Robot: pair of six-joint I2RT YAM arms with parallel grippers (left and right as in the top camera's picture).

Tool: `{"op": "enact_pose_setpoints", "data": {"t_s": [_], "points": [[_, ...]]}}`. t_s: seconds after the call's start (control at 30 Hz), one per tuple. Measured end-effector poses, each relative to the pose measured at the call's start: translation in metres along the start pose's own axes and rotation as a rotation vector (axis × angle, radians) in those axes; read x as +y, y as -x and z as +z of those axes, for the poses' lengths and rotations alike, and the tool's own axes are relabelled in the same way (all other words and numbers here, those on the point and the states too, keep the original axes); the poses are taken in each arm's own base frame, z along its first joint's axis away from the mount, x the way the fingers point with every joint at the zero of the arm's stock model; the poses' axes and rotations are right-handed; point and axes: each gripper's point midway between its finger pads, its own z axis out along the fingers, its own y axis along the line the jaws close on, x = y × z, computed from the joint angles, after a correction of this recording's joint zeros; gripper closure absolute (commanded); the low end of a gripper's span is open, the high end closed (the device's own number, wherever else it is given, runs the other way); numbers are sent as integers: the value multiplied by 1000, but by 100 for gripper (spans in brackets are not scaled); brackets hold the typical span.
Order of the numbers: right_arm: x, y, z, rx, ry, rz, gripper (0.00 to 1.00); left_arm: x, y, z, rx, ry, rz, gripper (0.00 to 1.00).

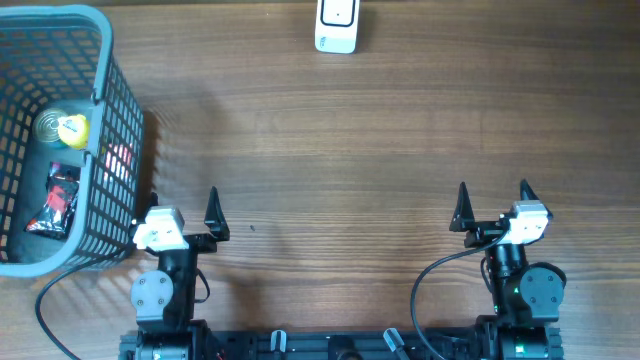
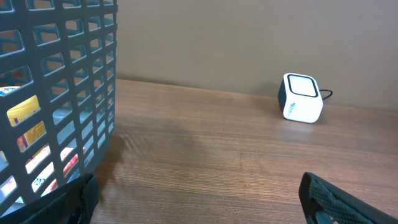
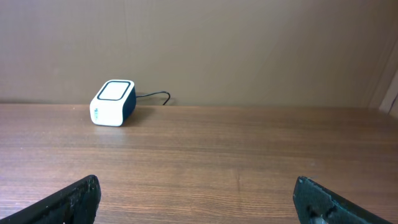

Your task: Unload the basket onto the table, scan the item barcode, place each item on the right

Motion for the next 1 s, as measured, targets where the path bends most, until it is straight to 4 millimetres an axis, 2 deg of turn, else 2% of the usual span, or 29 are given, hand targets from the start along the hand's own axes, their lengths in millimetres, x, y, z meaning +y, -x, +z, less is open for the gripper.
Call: {"op": "enact_pose_setpoints", "data": {"t_s": [0.57,0.8,0.93,1.0], "points": [[0,0,0,0,0,0,0,0,0,0,1,0,-100,0],[0,-1,0,2,0,0,0,-7,11,0,17,-33,-126,0],[0,-5,1,20,0,1,0,-13,11,4,79,-53,-165,0],[0,-6,2,26,0,1,0,-15,17,7,106,-55,-176,0]]}}
